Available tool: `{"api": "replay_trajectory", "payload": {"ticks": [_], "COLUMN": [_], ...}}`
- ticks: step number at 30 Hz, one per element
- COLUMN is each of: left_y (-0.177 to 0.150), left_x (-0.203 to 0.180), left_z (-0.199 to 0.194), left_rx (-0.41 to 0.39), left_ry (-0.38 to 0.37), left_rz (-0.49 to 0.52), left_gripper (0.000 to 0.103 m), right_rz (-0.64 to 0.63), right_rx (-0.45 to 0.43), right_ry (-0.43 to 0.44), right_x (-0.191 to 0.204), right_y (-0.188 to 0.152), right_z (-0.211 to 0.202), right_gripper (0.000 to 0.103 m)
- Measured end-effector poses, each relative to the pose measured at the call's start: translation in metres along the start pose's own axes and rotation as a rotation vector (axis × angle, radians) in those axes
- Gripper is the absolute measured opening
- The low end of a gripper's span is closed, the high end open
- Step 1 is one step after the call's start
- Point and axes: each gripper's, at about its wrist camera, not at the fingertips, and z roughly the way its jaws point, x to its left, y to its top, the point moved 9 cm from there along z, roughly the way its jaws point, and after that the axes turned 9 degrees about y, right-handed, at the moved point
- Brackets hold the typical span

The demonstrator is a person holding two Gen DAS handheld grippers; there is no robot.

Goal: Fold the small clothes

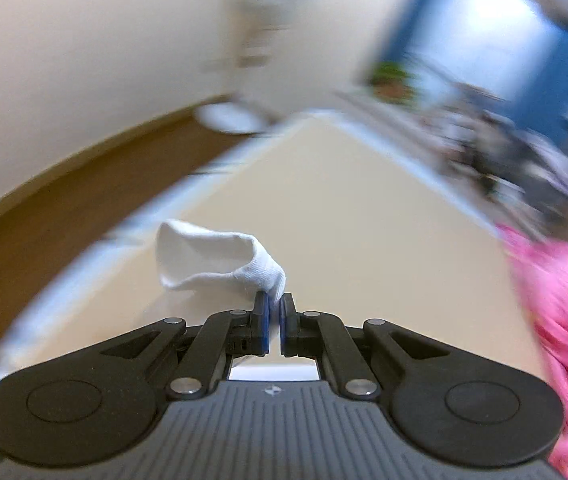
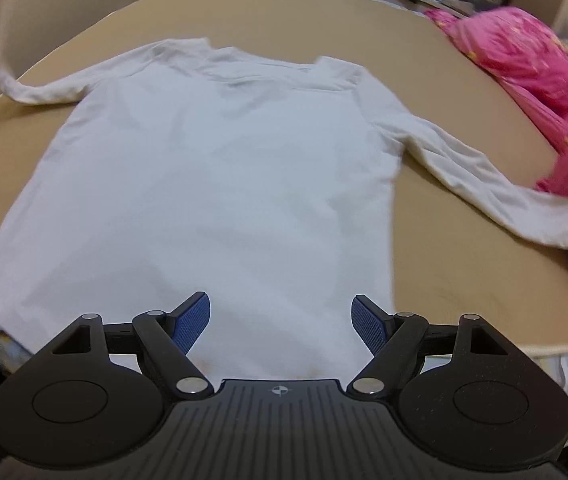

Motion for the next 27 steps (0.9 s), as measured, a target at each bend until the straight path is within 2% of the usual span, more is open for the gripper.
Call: {"api": "replay_trajectory", "payload": {"ticks": [2,4,5,6,7,8,10,12,14,17,19,22,24,27], "left_y": [-0.036,-0.092,-0.128,-0.162,-0.199,-0.232,-0.278,-0.292,-0.289,-0.262,-0.244,-0.214,-0.207,-0.192], "left_x": [-0.093,-0.170,-0.200,-0.220,-0.233,-0.236,-0.214,-0.170,-0.114,-0.026,0.012,0.043,0.044,0.048], "left_z": [-0.013,-0.012,-0.005,0.003,0.012,0.022,0.046,0.073,0.092,0.119,0.135,0.157,0.166,0.172], "left_rx": [0.009,0.067,0.121,0.184,0.252,0.308,0.375,0.402,0.376,0.327,0.329,0.323,0.337,0.364], "left_ry": [-0.125,-0.231,-0.269,-0.290,-0.308,-0.316,-0.258,-0.202,-0.106,0.069,0.145,0.184,0.138,0.070], "left_rz": [0.094,0.196,0.245,0.285,0.331,0.382,0.464,0.479,0.469,0.439,0.401,0.365,0.331,0.224], "left_gripper": [0.005,0.011,0.032,0.048,0.072,0.076,0.076,0.076,0.077,0.078,0.078,0.078,0.078,0.079], "right_rz": [0.036,0.082,0.104,0.121,0.142,0.159,0.186,0.202,0.224,0.288,0.340,0.421,0.504,0.685], "right_rx": [-0.003,0.002,0.010,0.013,0.016,0.016,0.008,-0.009,-0.037,-0.111,-0.157,-0.185,-0.183,-0.088], "right_ry": [-0.019,-0.043,-0.057,-0.066,-0.073,-0.075,-0.070,-0.058,-0.023,0.086,0.162,0.254,0.291,0.354], "right_x": [-0.019,-0.042,-0.052,-0.060,-0.069,-0.076,-0.087,-0.092,-0.095,-0.094,-0.091,-0.088,-0.089,-0.084], "right_y": [-0.005,-0.012,-0.015,-0.017,-0.019,-0.019,-0.017,-0.009,0.008,0.051,0.087,0.139,0.166,0.189], "right_z": [-0.001,-0.001,-0.001,-0.001,-0.001,0.000,0.002,0.007,0.013,0.029,0.047,0.085,0.116,0.162], "right_gripper": [0.079,0.079,0.079,0.079,0.079,0.079,0.079,0.079,0.079,0.079,0.079,0.079,0.079,0.073]}}
